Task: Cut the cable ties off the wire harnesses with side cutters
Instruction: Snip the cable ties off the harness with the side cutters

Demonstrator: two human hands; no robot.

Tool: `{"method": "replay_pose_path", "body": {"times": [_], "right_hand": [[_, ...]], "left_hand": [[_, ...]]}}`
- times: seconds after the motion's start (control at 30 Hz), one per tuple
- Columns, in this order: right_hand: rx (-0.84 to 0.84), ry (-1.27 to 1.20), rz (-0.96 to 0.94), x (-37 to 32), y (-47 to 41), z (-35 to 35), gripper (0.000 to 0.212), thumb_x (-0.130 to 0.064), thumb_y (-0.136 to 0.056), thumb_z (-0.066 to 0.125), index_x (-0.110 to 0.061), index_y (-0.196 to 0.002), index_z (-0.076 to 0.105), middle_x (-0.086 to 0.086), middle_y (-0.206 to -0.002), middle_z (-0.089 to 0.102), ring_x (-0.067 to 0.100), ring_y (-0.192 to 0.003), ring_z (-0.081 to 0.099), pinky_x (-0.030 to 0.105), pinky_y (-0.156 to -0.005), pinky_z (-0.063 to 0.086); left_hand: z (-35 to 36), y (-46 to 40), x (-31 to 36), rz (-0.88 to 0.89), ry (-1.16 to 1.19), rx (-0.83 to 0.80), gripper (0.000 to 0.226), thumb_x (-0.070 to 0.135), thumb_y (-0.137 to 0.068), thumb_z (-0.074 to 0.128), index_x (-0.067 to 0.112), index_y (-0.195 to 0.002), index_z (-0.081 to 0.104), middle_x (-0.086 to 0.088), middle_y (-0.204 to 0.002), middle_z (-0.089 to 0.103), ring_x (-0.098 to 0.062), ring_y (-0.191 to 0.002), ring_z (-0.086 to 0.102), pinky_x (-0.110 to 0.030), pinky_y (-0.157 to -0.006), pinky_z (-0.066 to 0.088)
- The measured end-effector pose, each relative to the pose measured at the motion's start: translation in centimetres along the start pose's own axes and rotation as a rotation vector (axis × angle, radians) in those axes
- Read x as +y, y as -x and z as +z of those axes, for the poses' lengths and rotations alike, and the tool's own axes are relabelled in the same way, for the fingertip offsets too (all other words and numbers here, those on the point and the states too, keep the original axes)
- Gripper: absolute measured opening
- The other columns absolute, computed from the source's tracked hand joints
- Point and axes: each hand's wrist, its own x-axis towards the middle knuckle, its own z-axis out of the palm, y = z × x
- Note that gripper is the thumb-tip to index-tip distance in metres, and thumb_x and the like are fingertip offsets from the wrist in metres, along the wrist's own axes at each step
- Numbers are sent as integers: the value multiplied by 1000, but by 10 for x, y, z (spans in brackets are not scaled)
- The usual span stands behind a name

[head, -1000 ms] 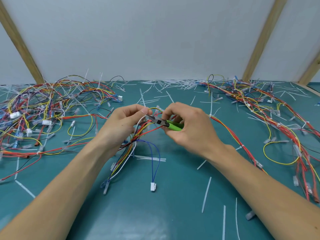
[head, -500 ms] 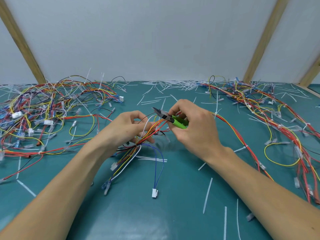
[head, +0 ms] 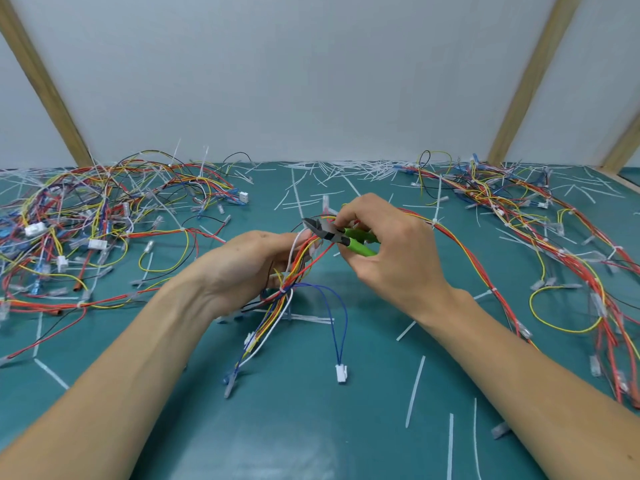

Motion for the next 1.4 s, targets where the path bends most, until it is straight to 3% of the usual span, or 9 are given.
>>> {"method": "replay_pose_path", "body": {"times": [0.23, 0.37, 0.53, 0.73, 0.87, 1.07, 1.2, 1.3, 1.4], "right_hand": [[-91, -19, 94, 7, -1, -2, 52, -4, -76, 72, -32, -120, 74, -16, -120, 70, 14, -101, 68, 41, -78, 59], [87, -215, 154, 5, -2, -2, 37, -4, -81, 75, -24, -112, 76, -17, -109, 70, 9, -76, 63, 24, -71, 55], [176, -325, 183, -10, -6, -1, 24, -17, -89, 73, -30, -108, 75, -21, -95, 71, 14, -74, 66, 26, -69, 57], [-18, -357, 245, -13, -2, 8, 15, -24, -92, 69, -30, -103, 77, -11, -91, 76, 24, -77, 69, 40, -65, 54], [7, -340, 316, -10, -2, 8, 22, -22, -91, 73, -32, -111, 73, -19, -94, 73, 10, -70, 63, 22, -64, 51], [-55, -410, 392, -10, -1, 6, 8, -25, -87, 78, -23, -87, 71, -9, -79, 71, 21, -70, 66, 36, -62, 54], [-90, -441, 384, -12, -3, 4, 10, -28, -78, 67, -18, -80, 68, -5, -74, 69, 22, -69, 62, 29, -60, 49], [-140, -455, 379, -15, -3, 4, 20, -39, -72, 61, -22, -77, 69, -6, -75, 72, 13, -69, 64, 27, -64, 49], [-188, -478, 384, -14, -3, 5, 4, -35, -73, 60, -31, -71, 61, -10, -86, 78, 9, -82, 72, 30, -73, 54]], "left_hand": [[-1, -5, 2, 162, 137, 201, 20, 35, -81, 66, 17, -84, 72, 7, -73, 58, -8, -67, 46, -16, -58, 42], [5, -6, 0, 249, 13, 352, 21, 34, -85, 70, 15, -89, 77, 8, -76, 66, -4, -70, 55, -26, -75, 38], [19, -8, -8, 472, -262, 539, 10, 17, -90, 74, 10, -83, 73, 4, -74, 67, -3, -69, 55, -10, -67, 42], [31, -9, -18, 521, -377, 628, 5, 25, -86, 76, 20, -84, 77, 8, -75, 73, -1, -68, 61, -14, -65, 48], [26, -11, -17, 456, -219, 620, 10, 29, -85, 78, 20, -87, 77, 5, -78, 75, -4, -69, 62, -18, -69, 51], [30, -8, -17, 485, -279, 514, 14, 21, -96, 67, 24, -85, 75, 9, -67, 72, 1, -61, 60, -12, -60, 46], [26, -7, -14, 481, -282, 588, 5, 18, -96, 66, 17, -92, 64, 2, -66, 72, -10, -57, 65, -23, -56, 50], [21, -4, -14, 584, -604, 647, 11, 17, -94, 65, 26, -99, 63, 8, -74, 68, -10, -74, 65, -36, -73, 52], [16, -3, -11, 698, -805, 647, 26, 7, -90, 61, 28, -103, 69, 9, -90, 55, -13, -88, 59, -49, -85, 47]]}}
